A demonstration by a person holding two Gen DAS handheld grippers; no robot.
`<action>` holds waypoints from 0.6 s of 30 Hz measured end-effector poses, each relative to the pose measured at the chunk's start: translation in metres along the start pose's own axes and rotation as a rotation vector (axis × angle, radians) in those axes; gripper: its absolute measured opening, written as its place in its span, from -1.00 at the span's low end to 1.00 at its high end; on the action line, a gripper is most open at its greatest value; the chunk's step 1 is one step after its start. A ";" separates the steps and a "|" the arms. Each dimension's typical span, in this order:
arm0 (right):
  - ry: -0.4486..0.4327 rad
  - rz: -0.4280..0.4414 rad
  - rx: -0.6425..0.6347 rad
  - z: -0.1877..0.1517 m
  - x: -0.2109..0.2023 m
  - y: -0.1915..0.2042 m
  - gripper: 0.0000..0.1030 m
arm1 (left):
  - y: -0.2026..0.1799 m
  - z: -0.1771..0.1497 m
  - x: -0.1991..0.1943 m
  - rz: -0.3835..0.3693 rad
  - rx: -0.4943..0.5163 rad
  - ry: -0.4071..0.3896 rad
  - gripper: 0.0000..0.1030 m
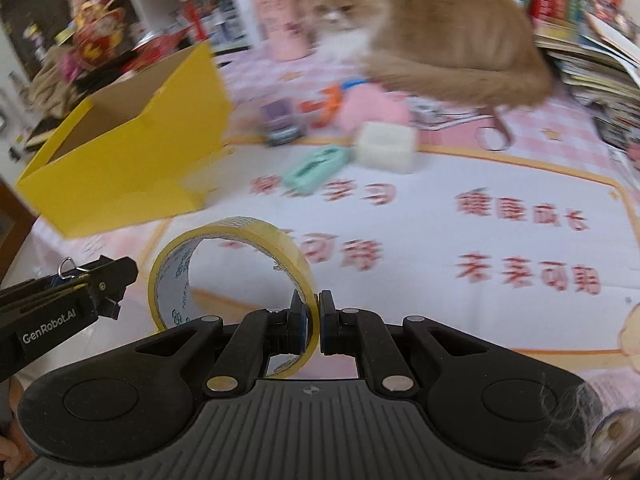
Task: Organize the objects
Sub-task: 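Carry the tape roll and binder clip with both tools into the yellow box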
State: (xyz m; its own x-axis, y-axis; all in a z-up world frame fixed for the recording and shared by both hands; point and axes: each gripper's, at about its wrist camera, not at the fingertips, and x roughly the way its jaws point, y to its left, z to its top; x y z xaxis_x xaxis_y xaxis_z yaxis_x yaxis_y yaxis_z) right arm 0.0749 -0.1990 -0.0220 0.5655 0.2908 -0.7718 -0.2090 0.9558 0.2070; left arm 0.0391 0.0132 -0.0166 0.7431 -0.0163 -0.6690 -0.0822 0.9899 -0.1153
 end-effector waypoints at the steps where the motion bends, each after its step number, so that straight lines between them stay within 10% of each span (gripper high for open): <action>1: 0.003 0.010 -0.010 -0.001 0.001 0.009 -0.89 | 0.007 -0.001 -0.004 0.007 -0.002 -0.001 -0.51; 18: 0.032 0.094 -0.092 -0.028 0.010 0.121 -0.89 | 0.096 -0.021 -0.052 0.058 -0.006 -0.047 -0.51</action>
State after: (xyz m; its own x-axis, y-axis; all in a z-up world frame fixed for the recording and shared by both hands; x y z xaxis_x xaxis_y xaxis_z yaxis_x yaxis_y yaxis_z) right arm 0.0333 -0.0814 -0.0217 0.5145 0.3755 -0.7709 -0.3326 0.9160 0.2242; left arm -0.0213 0.1059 -0.0082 0.7672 0.0482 -0.6396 -0.1303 0.9881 -0.0818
